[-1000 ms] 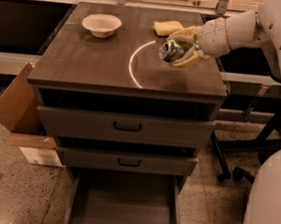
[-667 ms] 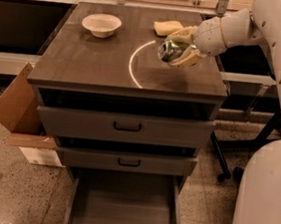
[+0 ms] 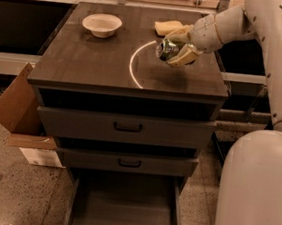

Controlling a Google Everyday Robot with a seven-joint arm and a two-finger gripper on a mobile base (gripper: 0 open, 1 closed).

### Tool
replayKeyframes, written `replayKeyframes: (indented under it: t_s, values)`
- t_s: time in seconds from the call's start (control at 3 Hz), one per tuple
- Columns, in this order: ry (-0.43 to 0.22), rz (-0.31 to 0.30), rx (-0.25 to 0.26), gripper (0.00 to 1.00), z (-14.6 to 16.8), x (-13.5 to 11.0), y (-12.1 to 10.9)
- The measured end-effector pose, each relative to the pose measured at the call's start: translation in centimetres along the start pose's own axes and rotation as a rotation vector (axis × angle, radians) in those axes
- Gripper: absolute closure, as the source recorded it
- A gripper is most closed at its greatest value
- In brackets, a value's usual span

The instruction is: Pick green can from bottom drawer and place on counter

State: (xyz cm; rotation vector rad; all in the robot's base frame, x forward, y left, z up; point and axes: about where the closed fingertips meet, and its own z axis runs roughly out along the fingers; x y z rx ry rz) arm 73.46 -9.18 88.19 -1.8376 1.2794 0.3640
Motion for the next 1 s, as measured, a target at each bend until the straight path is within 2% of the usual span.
replayKeyframes:
  t_s: [0.33, 0.67, 1.0]
  values:
    - [0.003, 0.010, -0.002, 0.04, 0.32, -0.03, -0.58]
    - [-0.003, 0.011, 0.004, 0.00, 0.50, -0.17, -1.09]
    - [-0.003, 0.010, 0.006, 0.00, 0.38, -0.17, -1.13]
